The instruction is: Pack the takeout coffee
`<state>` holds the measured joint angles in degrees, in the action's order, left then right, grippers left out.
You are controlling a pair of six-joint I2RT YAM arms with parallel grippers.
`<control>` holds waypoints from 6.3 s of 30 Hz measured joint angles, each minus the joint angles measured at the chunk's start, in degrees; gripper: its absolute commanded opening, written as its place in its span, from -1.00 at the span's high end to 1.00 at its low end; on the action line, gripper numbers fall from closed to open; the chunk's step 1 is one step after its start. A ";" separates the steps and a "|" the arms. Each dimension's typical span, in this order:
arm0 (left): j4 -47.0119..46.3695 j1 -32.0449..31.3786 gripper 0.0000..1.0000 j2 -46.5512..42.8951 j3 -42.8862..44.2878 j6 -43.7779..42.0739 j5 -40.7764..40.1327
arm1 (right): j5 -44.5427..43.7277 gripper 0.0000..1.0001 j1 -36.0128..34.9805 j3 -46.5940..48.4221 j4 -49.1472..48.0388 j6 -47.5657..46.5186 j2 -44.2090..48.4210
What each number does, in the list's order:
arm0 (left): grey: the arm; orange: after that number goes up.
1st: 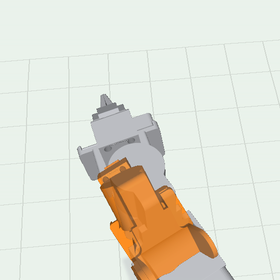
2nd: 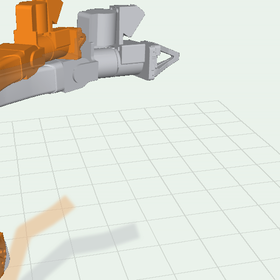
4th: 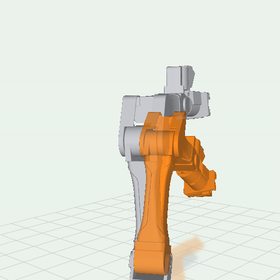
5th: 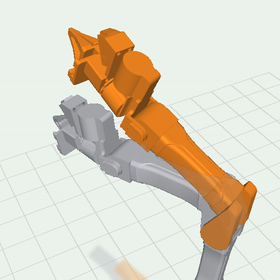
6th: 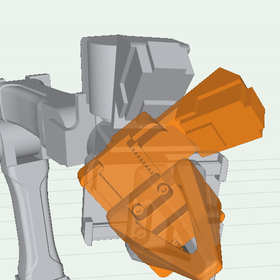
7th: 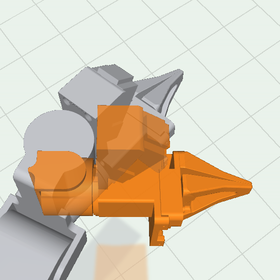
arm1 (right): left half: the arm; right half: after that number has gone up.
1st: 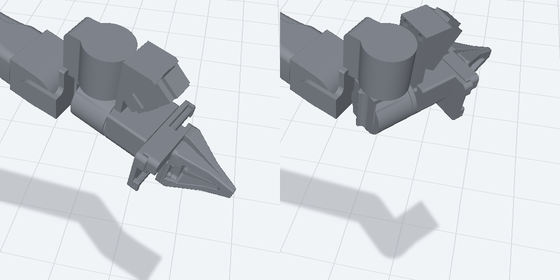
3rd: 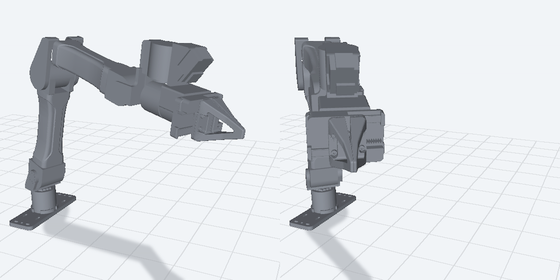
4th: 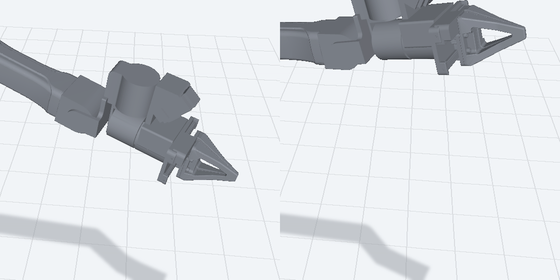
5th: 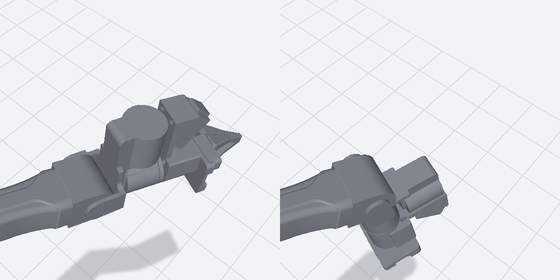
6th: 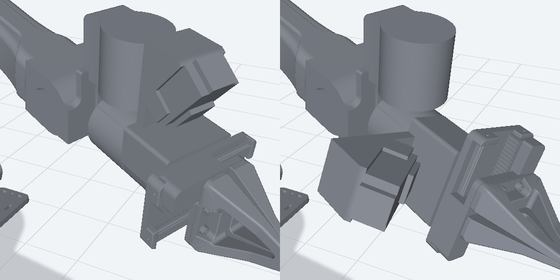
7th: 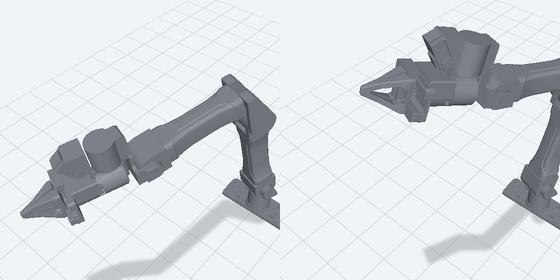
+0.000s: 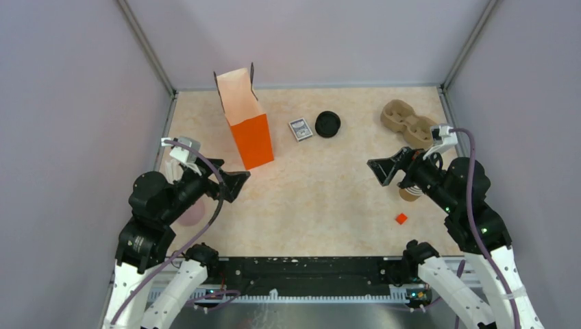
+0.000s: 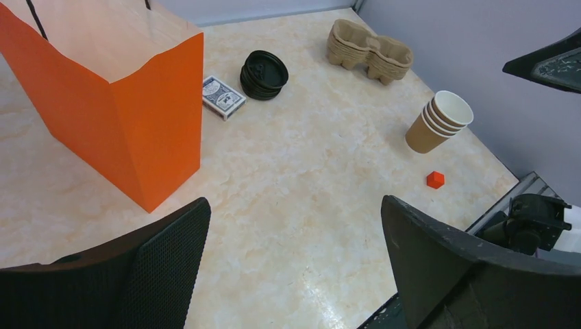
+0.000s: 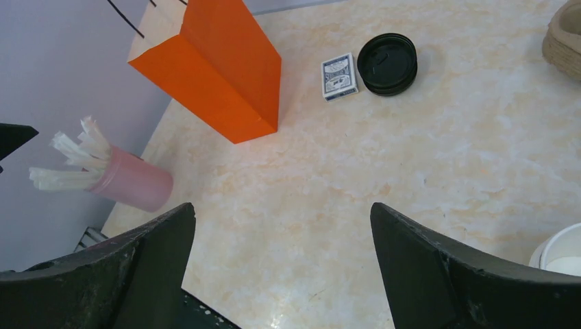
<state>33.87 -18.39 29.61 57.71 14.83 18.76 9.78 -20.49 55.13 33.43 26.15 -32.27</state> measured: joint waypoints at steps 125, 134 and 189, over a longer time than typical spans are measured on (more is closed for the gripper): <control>-8.17 -0.52 -0.97 -5.22 -18.95 -0.13 -1.75 | -32.63 1.00 10.93 9.11 17.88 -8.61 -34.21; -8.20 -0.52 -0.98 -5.20 -18.95 -0.13 -1.95 | -34.29 1.00 10.93 20.76 24.90 -10.16 -35.32; -5.70 0.02 -0.98 -12.57 -18.93 0.94 -18.49 | -28.70 0.53 -37.73 15.06 0.24 -7.43 -53.02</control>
<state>28.16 -18.37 17.04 38.79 15.77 0.27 -18.92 -58.22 70.19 33.67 18.72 -85.30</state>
